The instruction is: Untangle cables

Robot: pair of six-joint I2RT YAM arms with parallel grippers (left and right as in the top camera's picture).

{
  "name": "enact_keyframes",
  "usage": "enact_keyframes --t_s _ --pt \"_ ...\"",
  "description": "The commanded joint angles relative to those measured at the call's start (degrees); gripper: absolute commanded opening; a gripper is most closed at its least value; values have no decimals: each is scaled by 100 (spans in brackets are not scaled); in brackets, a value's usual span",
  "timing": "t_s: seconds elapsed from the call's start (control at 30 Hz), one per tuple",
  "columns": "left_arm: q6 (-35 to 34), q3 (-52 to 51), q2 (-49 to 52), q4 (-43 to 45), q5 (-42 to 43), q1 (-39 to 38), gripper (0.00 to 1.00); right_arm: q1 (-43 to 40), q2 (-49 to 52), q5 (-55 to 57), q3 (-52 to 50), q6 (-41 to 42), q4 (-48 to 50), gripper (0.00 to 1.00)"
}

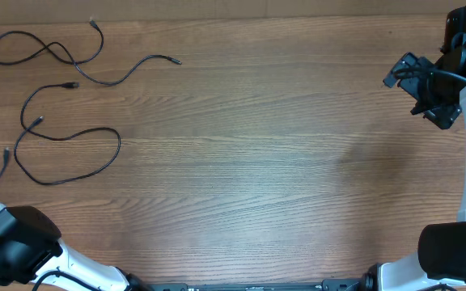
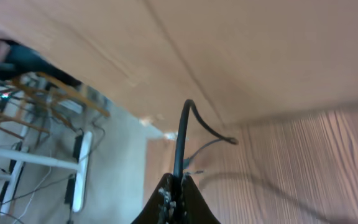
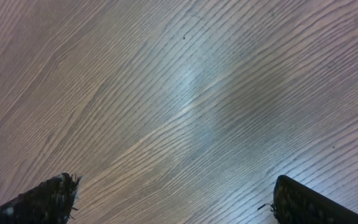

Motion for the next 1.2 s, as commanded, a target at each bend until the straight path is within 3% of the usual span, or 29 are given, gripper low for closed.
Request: enact_keyframes --t_s 0.0,0.23,0.73,0.93,1.17 --pt "273 -656 114 -133 798 -28 4 -2 -13 55 -17 -22 28 100" --pt "144 -1694 114 -273 1202 -28 4 -4 -13 55 -17 -22 28 100" --pt "179 -2848 114 -793 3515 -31 4 -4 -13 55 -17 -22 31 100" --pt "168 -3265 114 -1060 3700 -133 4 -2 -13 55 -17 -22 28 100" --pt "164 -4216 114 -774 3698 -315 4 -2 -13 55 -17 -22 28 100"
